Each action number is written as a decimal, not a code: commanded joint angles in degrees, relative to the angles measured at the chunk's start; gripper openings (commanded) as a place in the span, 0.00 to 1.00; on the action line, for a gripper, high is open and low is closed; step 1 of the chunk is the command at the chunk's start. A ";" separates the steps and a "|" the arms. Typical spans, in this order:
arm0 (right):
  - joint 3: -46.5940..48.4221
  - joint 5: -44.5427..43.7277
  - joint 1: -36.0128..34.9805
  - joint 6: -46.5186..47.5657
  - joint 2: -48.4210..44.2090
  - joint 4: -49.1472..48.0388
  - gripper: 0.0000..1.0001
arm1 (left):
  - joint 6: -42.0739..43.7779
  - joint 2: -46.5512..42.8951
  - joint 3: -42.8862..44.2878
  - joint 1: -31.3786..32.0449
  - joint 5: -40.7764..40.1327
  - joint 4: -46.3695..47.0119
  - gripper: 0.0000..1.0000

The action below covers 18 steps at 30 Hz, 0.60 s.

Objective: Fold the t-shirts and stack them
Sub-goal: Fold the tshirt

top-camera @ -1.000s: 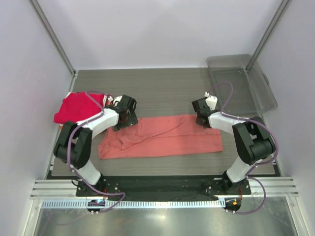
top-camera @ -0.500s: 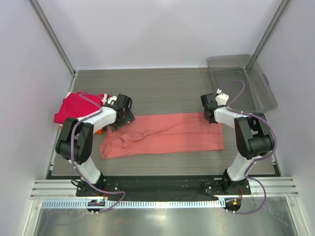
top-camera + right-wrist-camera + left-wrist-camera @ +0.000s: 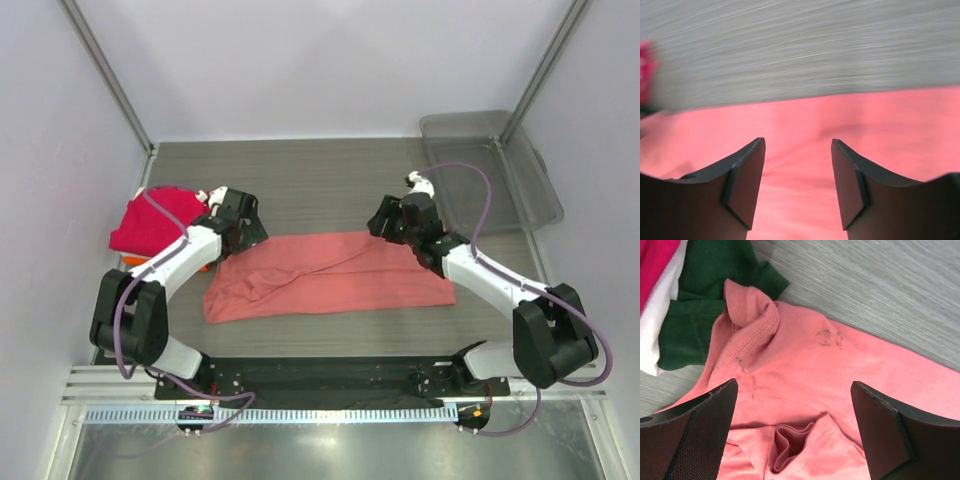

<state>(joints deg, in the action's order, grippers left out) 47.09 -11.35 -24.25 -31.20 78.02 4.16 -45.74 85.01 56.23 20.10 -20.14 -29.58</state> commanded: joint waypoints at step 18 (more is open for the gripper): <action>14.87 34.64 -24.44 -1.67 31.75 -35.62 0.69 | 1.97 13.42 4.68 -2.70 4.85 -3.02 0.91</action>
<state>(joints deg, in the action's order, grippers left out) 59.02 21.10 -48.38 -33.26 107.09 -24.49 -44.31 97.34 58.83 17.87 -15.25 -31.40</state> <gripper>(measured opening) 0.692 0.908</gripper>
